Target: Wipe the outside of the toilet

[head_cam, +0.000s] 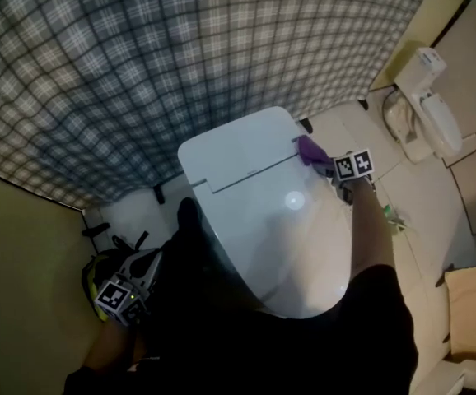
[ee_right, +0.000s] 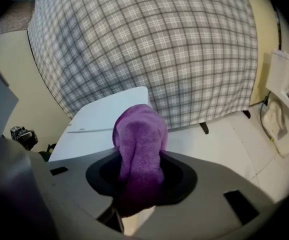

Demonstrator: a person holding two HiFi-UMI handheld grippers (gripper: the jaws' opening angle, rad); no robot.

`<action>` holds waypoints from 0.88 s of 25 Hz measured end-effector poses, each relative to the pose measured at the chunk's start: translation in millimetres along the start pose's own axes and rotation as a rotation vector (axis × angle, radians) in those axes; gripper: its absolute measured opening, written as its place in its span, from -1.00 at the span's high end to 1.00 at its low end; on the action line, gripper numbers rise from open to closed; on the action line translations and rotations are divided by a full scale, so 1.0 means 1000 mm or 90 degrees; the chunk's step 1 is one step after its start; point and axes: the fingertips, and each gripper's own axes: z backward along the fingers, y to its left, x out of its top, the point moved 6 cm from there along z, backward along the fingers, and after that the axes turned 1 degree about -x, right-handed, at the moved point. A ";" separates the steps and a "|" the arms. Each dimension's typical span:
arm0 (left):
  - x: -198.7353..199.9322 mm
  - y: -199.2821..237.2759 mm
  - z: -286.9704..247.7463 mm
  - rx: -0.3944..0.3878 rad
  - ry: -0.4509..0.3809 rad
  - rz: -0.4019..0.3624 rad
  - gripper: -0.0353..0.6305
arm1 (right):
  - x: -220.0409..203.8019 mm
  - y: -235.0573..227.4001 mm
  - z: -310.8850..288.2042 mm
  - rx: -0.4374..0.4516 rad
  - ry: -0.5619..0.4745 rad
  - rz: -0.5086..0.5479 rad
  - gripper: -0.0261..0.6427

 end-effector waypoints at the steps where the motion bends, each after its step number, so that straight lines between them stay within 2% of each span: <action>1: 0.001 -0.005 0.004 -0.007 -0.005 -0.004 0.88 | -0.018 0.007 0.009 0.004 0.001 -0.005 0.49; 6: 0.013 -0.057 0.008 -0.043 -0.021 -0.032 0.88 | -0.110 0.026 0.060 0.019 0.005 -0.021 0.49; 10: 0.018 -0.112 0.008 -0.083 -0.013 -0.042 0.88 | -0.175 0.032 0.100 0.015 0.004 -0.028 0.49; 16: 0.008 -0.160 0.023 -0.124 -0.011 -0.068 0.88 | -0.247 0.053 0.142 -0.029 -0.013 -0.036 0.49; 22: -0.009 -0.198 0.054 -0.165 -0.009 -0.090 0.88 | -0.312 0.082 0.171 -0.068 -0.045 -0.091 0.49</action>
